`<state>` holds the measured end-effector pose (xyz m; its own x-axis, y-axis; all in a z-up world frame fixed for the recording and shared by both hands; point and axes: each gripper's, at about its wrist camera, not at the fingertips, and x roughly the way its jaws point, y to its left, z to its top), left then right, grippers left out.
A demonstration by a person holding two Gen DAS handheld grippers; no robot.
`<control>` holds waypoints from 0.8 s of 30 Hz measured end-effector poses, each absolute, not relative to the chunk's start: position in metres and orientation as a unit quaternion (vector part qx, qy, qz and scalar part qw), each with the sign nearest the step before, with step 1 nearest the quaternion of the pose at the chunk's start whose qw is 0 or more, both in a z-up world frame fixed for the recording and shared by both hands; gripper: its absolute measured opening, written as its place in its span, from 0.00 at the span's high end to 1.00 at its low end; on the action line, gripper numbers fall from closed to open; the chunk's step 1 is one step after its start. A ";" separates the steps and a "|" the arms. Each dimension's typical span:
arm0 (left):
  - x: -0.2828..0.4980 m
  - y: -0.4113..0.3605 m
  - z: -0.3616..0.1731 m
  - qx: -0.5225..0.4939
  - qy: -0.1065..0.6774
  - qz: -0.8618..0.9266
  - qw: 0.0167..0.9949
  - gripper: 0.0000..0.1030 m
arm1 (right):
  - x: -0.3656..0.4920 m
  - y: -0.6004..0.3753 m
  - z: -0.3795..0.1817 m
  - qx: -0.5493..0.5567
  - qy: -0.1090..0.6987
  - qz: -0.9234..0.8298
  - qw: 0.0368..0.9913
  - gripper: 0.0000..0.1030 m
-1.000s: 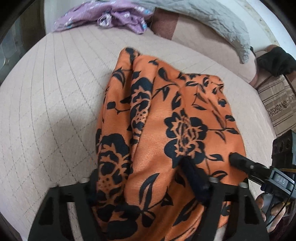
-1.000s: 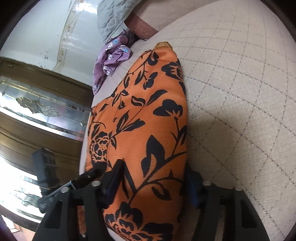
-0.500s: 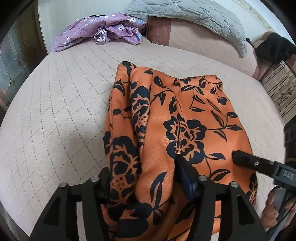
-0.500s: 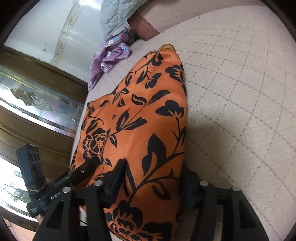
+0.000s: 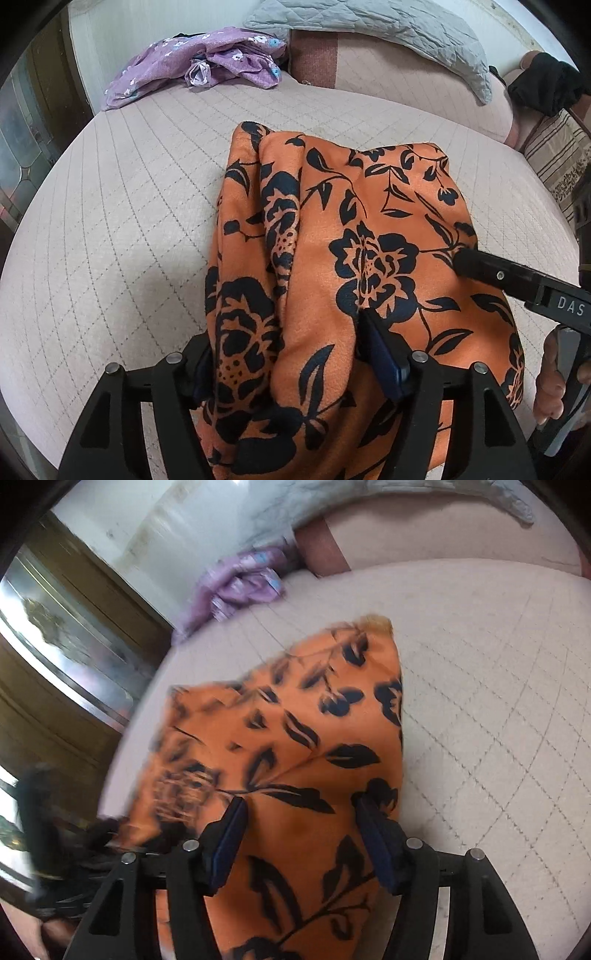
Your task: Fold small clothes
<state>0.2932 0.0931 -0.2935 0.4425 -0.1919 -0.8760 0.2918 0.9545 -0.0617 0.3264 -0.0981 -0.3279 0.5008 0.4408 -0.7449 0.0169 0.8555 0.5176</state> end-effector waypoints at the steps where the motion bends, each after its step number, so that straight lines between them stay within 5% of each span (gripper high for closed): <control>1: 0.293 0.093 -0.293 0.051 0.508 -0.141 0.848 0.25 | 0.326 -0.099 -0.325 0.239 0.484 0.127 0.832 0.37; 11: 0.293 0.097 -0.301 0.053 0.510 -0.112 0.851 0.01 | 0.309 -0.141 -0.319 0.318 0.479 0.105 0.811 0.37; 17: 0.284 0.096 -0.307 0.069 0.491 -0.097 0.863 0.00 | 0.312 -0.132 -0.305 0.303 0.437 0.135 0.836 0.37; 21: 0.281 0.105 -0.299 0.056 0.513 -0.117 0.848 0.00 | 0.335 -0.102 -0.292 0.258 0.441 0.182 0.840 0.54; 24: 0.274 0.124 -0.278 0.079 0.485 -0.100 0.865 0.00 | 0.366 -0.071 -0.283 0.234 0.455 0.212 0.833 0.57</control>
<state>0.2736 0.1243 -0.2782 0.5086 -0.0971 -0.8555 0.2498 0.9675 0.0387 0.3658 -0.0710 -0.2831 0.4961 0.5655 -0.6589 -0.1396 0.8009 0.5823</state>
